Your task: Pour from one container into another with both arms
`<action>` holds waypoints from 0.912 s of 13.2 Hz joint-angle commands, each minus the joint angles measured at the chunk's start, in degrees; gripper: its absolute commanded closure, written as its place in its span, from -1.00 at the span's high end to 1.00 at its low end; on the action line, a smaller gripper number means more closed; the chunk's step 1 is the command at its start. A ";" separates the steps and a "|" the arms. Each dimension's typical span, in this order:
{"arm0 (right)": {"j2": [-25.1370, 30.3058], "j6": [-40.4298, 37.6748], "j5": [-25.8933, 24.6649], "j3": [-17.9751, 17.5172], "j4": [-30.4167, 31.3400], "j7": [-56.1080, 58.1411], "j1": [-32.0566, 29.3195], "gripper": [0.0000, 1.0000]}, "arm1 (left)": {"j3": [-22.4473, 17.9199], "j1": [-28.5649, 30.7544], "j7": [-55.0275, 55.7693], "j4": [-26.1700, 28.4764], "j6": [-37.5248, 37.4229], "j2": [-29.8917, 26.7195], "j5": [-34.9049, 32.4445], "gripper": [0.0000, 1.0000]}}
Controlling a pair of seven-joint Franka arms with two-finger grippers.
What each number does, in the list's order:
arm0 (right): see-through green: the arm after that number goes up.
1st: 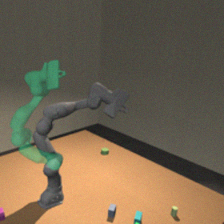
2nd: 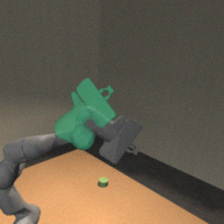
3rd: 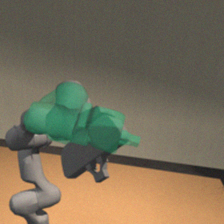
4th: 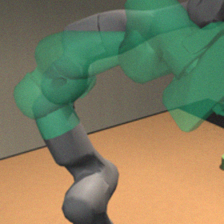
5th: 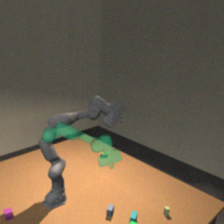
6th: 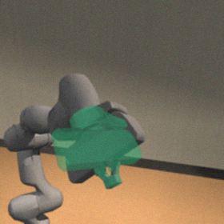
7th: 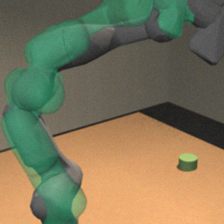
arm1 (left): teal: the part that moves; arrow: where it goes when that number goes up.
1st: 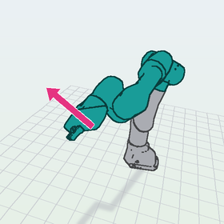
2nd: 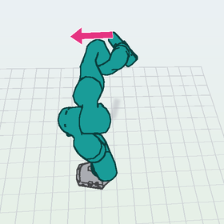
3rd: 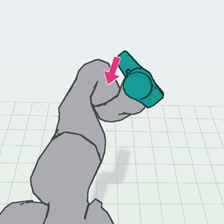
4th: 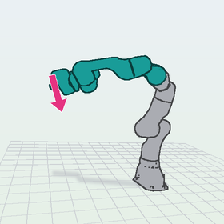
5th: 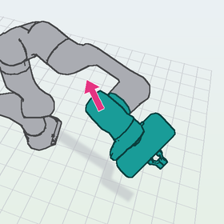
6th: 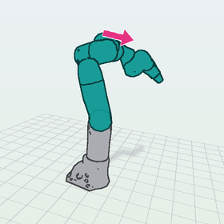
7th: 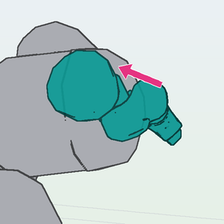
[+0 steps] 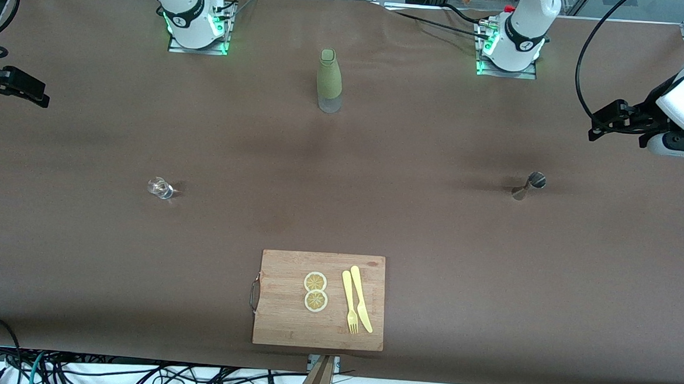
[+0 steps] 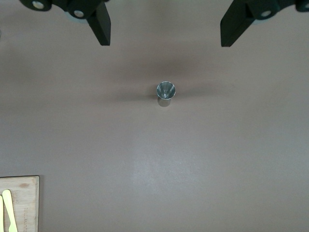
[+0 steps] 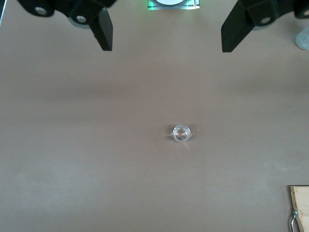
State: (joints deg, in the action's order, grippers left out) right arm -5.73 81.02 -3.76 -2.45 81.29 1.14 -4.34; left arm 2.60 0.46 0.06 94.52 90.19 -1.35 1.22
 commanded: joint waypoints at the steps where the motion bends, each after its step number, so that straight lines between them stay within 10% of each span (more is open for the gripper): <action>1: 0.36 0.10 0.86 -0.10 -0.43 -0.26 -0.06 1.00 | 0.48 0.33 -0.06 0.92 0.86 -0.93 -1.13 1.00; 12: 0.01 3.18 0.94 -0.19 5.45 -0.62 -0.41 1.00 | 0.48 0.33 -0.06 0.92 0.86 -0.85 -1.22 1.00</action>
State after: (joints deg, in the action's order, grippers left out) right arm -6.41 82.68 -3.65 -2.49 83.97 1.14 -4.38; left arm 2.60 0.46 0.06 94.53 90.25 -1.35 1.22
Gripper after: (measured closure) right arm 0.000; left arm 0.000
